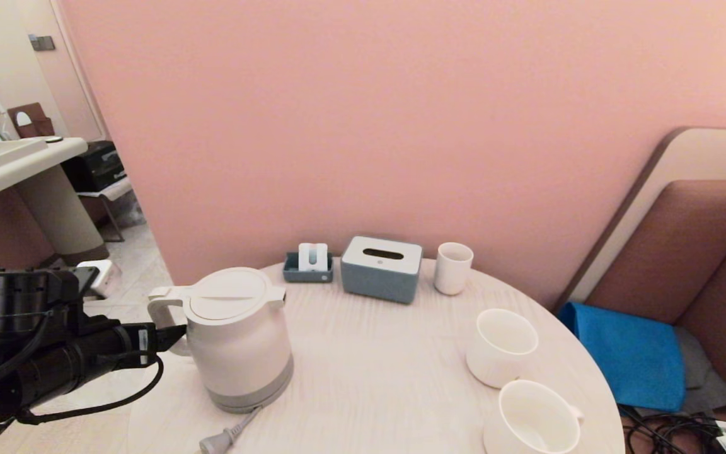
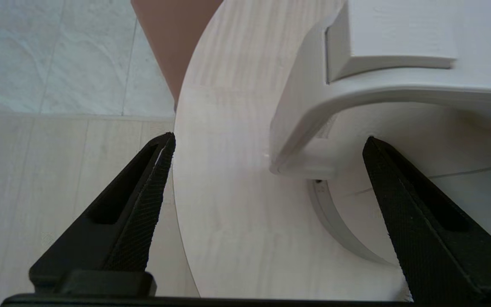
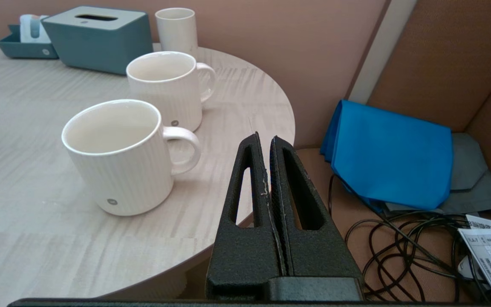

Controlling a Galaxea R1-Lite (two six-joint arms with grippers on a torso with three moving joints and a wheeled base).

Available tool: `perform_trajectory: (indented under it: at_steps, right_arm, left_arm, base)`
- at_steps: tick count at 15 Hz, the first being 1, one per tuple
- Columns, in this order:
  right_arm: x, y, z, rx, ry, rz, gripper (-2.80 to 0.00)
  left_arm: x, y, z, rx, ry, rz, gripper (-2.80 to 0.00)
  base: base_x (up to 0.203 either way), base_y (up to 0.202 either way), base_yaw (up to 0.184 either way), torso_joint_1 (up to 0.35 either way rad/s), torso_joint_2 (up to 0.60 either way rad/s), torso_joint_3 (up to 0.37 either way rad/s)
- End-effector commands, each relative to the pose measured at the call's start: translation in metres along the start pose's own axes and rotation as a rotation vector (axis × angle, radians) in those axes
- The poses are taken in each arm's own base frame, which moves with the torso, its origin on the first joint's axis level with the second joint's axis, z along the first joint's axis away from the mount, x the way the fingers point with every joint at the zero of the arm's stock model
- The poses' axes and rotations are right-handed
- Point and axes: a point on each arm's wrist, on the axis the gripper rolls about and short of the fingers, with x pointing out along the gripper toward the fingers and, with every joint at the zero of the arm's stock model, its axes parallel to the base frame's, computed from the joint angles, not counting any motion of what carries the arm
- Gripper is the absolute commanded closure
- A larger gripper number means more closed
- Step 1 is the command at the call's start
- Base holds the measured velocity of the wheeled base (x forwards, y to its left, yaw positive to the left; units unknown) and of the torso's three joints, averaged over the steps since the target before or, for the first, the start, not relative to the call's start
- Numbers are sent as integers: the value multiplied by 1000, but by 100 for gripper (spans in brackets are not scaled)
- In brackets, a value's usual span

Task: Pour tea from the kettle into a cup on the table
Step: Pick up the kettle

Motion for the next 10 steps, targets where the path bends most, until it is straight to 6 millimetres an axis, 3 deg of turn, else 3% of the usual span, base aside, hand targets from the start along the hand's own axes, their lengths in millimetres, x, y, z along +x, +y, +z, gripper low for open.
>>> perform_trajectory:
  at_steps: [1,10]
  right_arm:
    - [0,0,0,0,1,1,0]
    - [0,0,0,0,0,1,0]
  left_arm:
    - [9,1,-5,3,14,-1,-280]
    - [39,2,-2,9,-97,-8,-280]
  base:
    - [0,0,0,0,0,0]
    - [0,0,0,0,0,0]
